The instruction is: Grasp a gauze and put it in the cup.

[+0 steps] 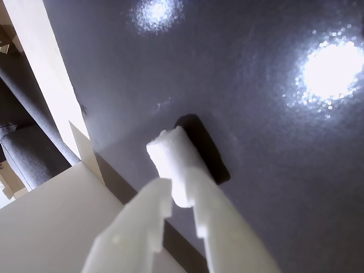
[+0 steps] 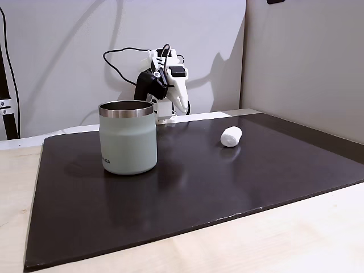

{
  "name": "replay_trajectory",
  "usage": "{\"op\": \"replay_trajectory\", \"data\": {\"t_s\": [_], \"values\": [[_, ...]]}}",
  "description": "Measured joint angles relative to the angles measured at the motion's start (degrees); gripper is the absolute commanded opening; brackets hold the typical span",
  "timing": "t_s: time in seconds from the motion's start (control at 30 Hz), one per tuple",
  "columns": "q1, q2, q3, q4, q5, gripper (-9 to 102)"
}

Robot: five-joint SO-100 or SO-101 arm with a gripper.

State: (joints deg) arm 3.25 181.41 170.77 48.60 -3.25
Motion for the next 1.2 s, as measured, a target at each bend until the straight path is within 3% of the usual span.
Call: {"op": "replay_trajectory", "data": {"t_s": [0.53, 0.83, 1.2], "values": [[1.8, 0.0, 0.0, 0.0, 2.4, 0], [-1.3, -0.9, -4.3, 3.4, -3.1, 2], [-8.3, -37.0, -34.6, 7.8, -4.7, 5]]}}
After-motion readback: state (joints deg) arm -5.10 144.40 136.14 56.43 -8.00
